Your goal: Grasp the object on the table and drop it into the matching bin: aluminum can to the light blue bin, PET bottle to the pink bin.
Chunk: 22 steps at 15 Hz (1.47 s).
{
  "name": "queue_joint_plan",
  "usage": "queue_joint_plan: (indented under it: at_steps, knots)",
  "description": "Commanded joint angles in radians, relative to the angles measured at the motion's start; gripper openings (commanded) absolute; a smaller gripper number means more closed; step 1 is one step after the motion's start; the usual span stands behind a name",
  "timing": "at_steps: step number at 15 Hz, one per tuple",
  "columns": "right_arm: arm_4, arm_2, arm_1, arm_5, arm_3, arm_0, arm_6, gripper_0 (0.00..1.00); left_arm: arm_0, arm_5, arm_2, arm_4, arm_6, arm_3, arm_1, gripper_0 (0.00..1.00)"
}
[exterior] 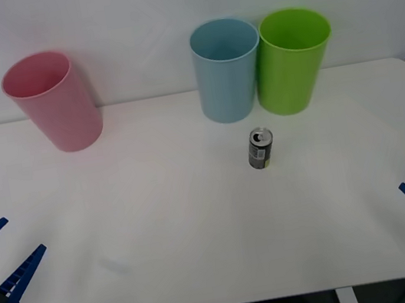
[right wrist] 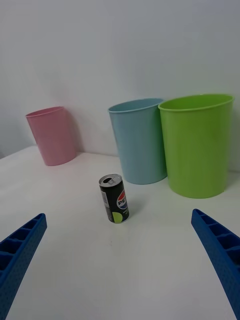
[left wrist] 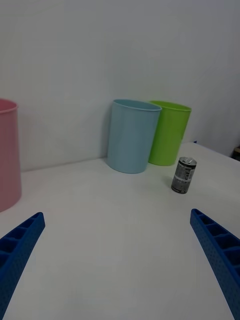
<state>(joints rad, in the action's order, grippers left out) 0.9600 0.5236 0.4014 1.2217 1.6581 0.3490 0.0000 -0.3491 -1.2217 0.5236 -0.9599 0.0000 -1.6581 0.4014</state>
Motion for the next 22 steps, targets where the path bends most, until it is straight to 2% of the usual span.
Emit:
queue_joint_plan:
  at_steps: [1,8,10,15,22]
  knots:
    - [0.000,0.000,0.000,0.000,0.000,0.000,0.000,1.00,0.000,0.000,0.000,0.000,0.000,0.000,0.000,1.00]
    - [-0.006,-0.017,0.036,-0.016,0.009,0.036,0.006,1.00,0.000,0.000,0.000,0.000,0.000,0.000,0.000,1.00]
    - [-0.006,-0.051,0.034,-0.036,0.009,0.034,0.015,1.00,0.000,0.000,0.000,0.000,0.000,0.000,0.000,1.00]
    - [-0.013,-0.159,0.034,-0.165,0.008,0.034,0.074,1.00,0.000,0.000,0.000,0.000,0.000,0.000,0.000,1.00]
    - [-0.084,-0.335,0.034,-0.396,0.008,0.024,0.302,1.00,0.000,0.000,0.000,0.000,0.000,0.000,0.000,1.00]
